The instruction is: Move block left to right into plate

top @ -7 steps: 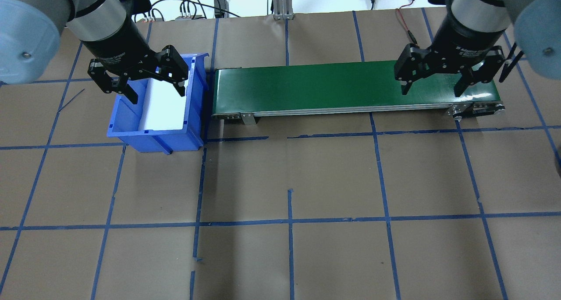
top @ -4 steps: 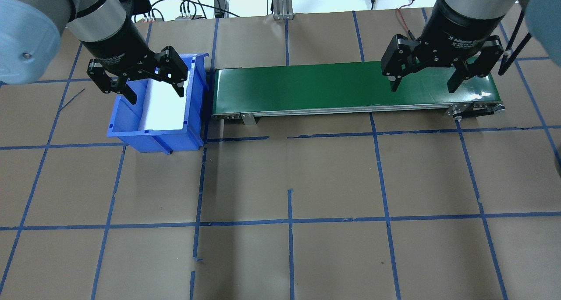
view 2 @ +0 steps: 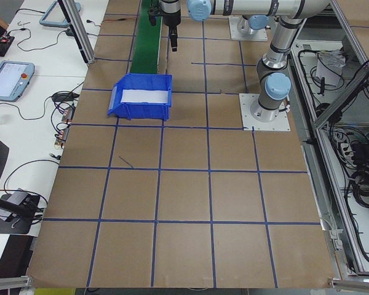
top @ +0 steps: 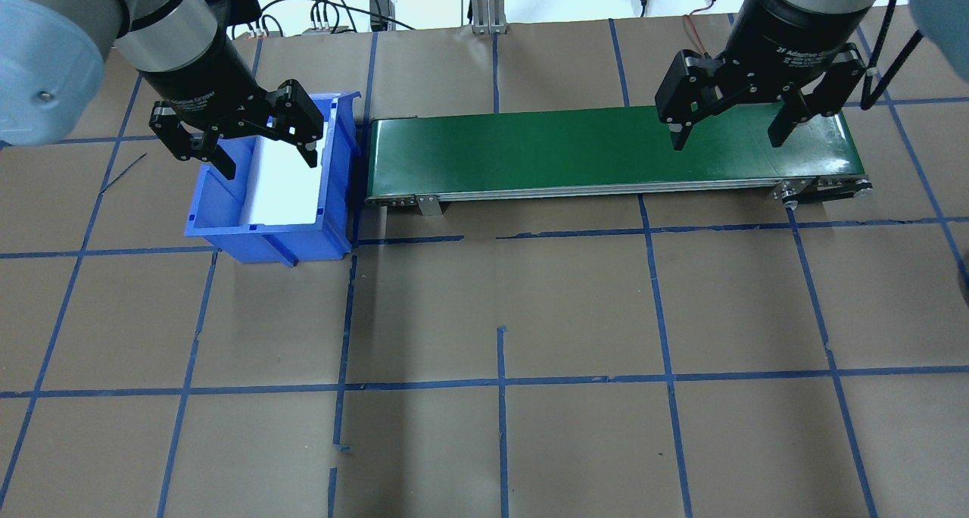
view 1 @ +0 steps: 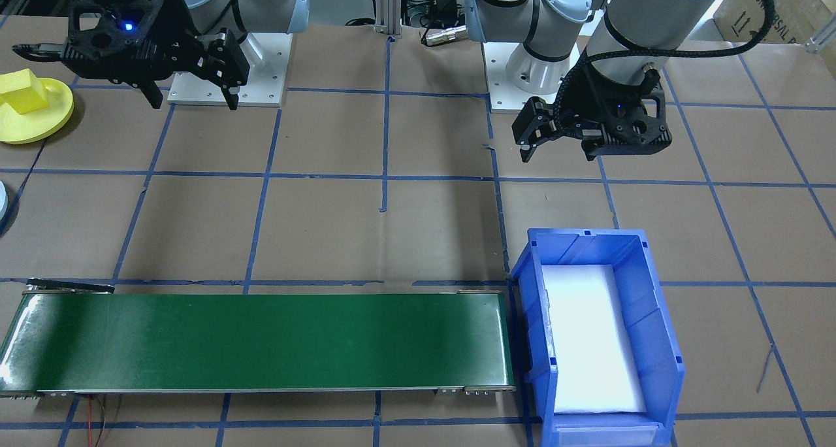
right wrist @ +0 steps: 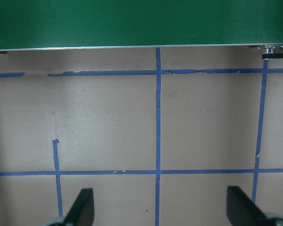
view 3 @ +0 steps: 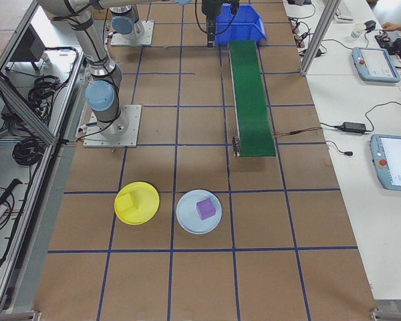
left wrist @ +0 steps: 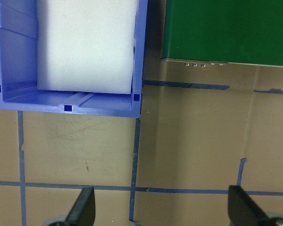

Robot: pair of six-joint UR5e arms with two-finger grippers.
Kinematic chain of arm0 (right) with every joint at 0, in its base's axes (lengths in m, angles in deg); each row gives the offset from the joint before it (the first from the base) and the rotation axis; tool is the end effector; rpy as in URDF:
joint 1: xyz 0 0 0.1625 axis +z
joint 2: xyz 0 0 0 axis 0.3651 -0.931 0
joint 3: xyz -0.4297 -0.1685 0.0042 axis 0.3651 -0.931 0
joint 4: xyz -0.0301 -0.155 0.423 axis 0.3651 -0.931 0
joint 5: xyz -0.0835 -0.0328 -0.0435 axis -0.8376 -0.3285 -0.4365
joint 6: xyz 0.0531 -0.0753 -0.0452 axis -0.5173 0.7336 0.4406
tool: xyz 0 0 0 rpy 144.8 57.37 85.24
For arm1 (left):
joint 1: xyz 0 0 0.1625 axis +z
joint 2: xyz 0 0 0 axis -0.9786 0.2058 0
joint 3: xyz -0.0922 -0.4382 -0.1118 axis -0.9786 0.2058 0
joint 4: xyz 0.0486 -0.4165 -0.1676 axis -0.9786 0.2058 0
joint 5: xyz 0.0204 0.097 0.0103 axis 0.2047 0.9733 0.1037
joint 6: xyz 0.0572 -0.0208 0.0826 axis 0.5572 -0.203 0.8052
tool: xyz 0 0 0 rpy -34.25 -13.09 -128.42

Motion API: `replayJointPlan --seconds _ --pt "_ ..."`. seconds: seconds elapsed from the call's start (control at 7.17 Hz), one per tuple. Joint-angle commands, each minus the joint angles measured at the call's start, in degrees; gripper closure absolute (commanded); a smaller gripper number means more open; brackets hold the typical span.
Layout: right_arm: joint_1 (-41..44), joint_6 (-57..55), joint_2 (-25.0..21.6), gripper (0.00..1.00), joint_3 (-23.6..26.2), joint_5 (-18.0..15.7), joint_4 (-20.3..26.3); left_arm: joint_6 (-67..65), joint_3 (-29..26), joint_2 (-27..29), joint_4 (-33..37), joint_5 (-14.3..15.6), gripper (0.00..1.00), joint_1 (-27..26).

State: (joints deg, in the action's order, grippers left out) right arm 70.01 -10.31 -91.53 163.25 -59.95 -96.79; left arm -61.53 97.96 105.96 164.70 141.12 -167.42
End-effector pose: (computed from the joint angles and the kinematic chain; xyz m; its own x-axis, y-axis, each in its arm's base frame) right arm 0.1473 -0.5064 0.5721 -0.9999 0.0010 -0.0123 0.0009 0.9999 0.0145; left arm -0.1318 -0.5435 0.5087 -0.9952 -0.0852 0.0477 -0.0828 0.9953 0.0502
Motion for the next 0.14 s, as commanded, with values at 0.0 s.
replayJointPlan --seconds 0.0 --pt "0.0 0.2 0.0 0.00 -0.2 0.1 0.0 0.0 0.0 0.0 -0.9 0.1 0.00 0.0"
